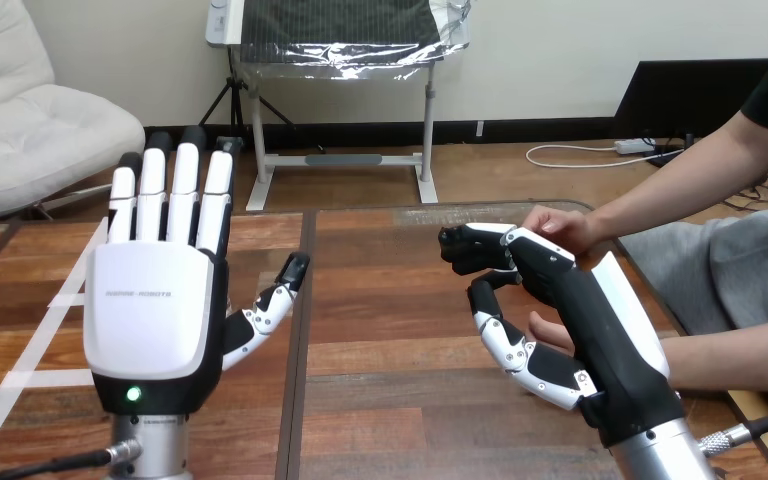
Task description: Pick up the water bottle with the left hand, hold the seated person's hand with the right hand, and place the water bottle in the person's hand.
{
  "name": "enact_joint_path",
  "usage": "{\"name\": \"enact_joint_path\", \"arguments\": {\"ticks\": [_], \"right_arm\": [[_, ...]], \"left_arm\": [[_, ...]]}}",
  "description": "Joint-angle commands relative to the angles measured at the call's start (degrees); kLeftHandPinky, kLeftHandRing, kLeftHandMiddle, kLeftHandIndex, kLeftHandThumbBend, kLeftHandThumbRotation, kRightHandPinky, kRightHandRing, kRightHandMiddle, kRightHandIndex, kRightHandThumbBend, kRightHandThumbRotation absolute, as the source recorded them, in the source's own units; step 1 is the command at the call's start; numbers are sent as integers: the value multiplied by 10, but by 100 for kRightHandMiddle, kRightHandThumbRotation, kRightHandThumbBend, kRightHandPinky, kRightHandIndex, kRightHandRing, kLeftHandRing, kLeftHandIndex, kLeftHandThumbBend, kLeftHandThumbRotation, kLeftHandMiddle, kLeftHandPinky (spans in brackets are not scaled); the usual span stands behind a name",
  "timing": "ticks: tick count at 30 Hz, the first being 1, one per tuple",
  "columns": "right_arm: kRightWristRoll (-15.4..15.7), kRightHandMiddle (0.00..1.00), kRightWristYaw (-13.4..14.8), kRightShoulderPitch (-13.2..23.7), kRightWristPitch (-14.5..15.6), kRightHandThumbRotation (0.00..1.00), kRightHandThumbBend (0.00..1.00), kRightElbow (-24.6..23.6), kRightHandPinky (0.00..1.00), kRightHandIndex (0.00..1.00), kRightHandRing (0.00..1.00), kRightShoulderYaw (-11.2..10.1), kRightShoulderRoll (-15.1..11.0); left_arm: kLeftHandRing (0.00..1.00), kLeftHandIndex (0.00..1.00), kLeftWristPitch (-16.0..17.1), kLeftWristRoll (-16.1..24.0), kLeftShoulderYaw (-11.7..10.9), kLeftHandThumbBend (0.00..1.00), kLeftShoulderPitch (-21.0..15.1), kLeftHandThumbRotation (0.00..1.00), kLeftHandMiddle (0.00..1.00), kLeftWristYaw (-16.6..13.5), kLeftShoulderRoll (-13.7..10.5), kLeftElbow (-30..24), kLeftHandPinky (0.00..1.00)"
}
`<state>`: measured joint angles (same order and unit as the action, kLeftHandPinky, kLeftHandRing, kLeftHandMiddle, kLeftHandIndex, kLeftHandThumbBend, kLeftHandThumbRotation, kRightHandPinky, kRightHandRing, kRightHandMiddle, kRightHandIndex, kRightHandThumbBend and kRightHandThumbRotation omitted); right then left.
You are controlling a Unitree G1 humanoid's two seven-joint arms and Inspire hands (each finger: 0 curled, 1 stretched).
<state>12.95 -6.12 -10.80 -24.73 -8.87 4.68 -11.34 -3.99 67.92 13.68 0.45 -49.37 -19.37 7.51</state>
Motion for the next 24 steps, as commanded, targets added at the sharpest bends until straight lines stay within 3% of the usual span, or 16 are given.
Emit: {"name": "enact_joint_path", "arguments": {"ticks": [1,15,24], "right_arm": [[-7,72,3,40,-9,0,13,-15,63,72,70,1,4],[-5,71,3,45,-11,0,14,-7,63,71,70,1,2],[-5,71,3,47,-14,0,14,-3,63,71,70,0,1]], "left_arm": [[98,96,-14,9,8,41,-56,100,98,13,-12,12,95],[96,95,-29,-7,16,41,-109,100,96,67,-28,63,92],[96,96,-43,-17,17,44,-149,100,97,125,-33,96,91]]}}
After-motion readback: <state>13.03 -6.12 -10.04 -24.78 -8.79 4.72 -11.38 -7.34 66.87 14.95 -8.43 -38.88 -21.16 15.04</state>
